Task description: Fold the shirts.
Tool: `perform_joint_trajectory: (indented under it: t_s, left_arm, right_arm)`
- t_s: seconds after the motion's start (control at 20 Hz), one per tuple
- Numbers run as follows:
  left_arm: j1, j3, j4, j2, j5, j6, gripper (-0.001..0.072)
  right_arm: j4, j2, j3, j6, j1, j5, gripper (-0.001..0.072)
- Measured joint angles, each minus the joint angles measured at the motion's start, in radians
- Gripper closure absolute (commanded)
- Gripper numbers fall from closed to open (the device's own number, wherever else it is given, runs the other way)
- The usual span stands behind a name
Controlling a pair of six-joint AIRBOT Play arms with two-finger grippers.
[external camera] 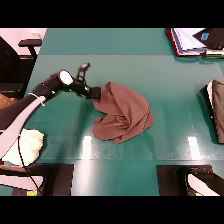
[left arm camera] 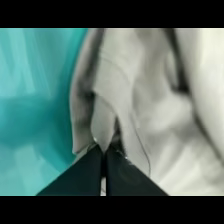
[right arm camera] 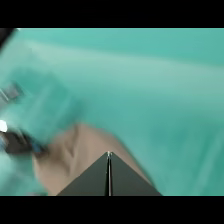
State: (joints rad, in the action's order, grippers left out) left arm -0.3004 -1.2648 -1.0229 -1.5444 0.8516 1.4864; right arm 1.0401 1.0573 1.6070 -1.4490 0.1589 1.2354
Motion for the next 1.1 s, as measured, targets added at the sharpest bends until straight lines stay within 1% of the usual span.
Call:
perform_joint_trajectory:
  t_s: [0.15, 0.2, 0.25, 0.3, 0.45, 0.6, 0.75, 0.85, 0.95, 1.0, 1.05, 1.1]
  left_arm:
    - [0.075, -0.059, -0.06, 0.064, 0.017, -0.001, 0.0684]
    - [0.098, -0.071, -0.083, 0.087, 0.023, -0.002, 0.0685]
    - [0.116, -0.079, -0.106, 0.104, 0.028, -0.003, 0.0684]
    - [0.131, -0.086, -0.129, 0.118, 0.035, -0.002, 0.0684]
    - [0.155, -0.094, -0.183, 0.132, 0.068, -0.002, 0.0684]
    - [0.163, -0.088, -0.22, 0.132, 0.088, -0.003, 0.0684]
    - [0.167, -0.074, -0.255, 0.129, 0.1, -0.002, 0.0684]
    - [0.168, -0.067, -0.28, 0.128, 0.108, -0.002, 0.0684]
    - [0.169, -0.063, -0.299, 0.128, 0.115, -0.002, 0.0684]
    - [0.169, -0.062, -0.308, 0.127, 0.121, -0.002, 0.0684]
    - [0.169, -0.061, -0.315, 0.127, 0.121, -0.002, 0.0684]
    - [0.169, -0.061, -0.32, 0.127, 0.122, -0.002, 0.0684]
  right_arm:
    - [0.023, -0.021, -0.132, -0.017, -0.038, 0.063, 0.0681]
    - [0.03, -0.027, -0.201, -0.027, -0.055, 0.074, 0.0526]
    - [0.033, -0.03, -0.27, -0.031, -0.07, 0.079, 0.03]
    - [0.032, -0.029, -0.344, -0.032, -0.081, 0.079, 0.024]
    - [0.008, 0.022, -0.559, -0.038, -0.085, 0.046, 0.0242]
    - [-0.064, 0.127, -0.686, -0.024, -0.026, -0.036, 0.0245]
    - [-0.144, 0.259, -0.706, 0.0, 0.058, -0.135, 0.0246]
    - [-0.173, 0.344, -0.668, 0.01, 0.112, -0.187, 0.0279]
    - [-0.187, 0.427, -0.611, 0.013, 0.153, -0.22, 0.0285]
    - [-0.201, 0.465, -0.576, 0.015, 0.17, -0.229, 0.037]
    - [-0.209, 0.499, -0.546, 0.016, 0.184, -0.235, 0.0602]
    - [-0.203, 0.533, -0.514, 0.017, 0.194, -0.237, 0.0693]
